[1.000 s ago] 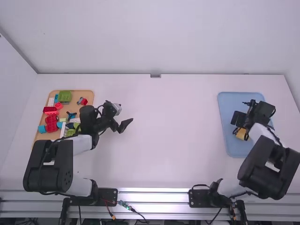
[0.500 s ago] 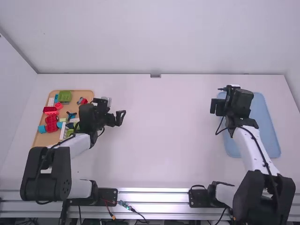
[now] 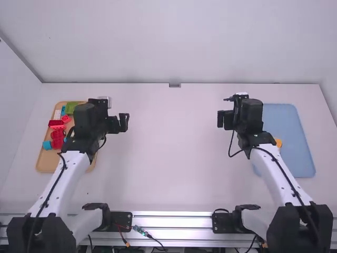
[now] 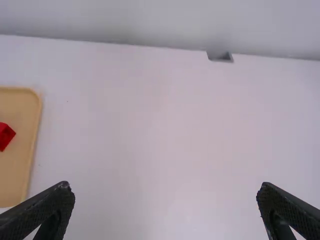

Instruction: Assemble lego blocks to make yellow taxi

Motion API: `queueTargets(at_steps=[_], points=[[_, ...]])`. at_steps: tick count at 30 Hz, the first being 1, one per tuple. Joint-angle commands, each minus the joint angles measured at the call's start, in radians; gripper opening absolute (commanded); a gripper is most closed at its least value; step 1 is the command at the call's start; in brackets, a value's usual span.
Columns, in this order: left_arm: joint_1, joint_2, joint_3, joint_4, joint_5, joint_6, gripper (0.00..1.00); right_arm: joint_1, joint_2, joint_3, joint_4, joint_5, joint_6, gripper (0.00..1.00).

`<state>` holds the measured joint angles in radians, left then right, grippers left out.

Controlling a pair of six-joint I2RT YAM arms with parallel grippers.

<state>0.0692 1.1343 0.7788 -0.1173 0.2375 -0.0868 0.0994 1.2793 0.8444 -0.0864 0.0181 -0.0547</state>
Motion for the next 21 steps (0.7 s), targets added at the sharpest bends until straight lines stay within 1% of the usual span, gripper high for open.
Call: queueTargets(at_steps=[1,7,10,16,19,21], points=[[-0.006,-0.035,0.003,0.005,-0.030,0.012,0.97,-0.005,-0.030,0.005,0.020,-0.006,0.022,0.98],[-0.069,-0.097,-0.059,0.067,-0.093,0.075,0.91,-0.066,-0.091,-0.056,0.080,-0.018,0.055,0.92],[-0.069,-0.143,-0.105,0.113,-0.138,0.087,0.87,-0.099,-0.134,-0.099,0.086,-0.018,0.055,0.87],[-0.069,-0.240,-0.201,0.117,-0.235,0.087,0.77,-0.099,-0.225,-0.190,0.086,-0.018,0.055,0.78],[-0.069,-0.310,-0.272,0.117,-0.237,0.087,0.70,-0.099,-0.290,-0.255,0.086,-0.018,0.055,0.72],[-0.069,-0.339,-0.301,0.117,-0.237,0.087,0.67,-0.099,-0.318,-0.282,0.086,-0.018,0.055,0.69]])
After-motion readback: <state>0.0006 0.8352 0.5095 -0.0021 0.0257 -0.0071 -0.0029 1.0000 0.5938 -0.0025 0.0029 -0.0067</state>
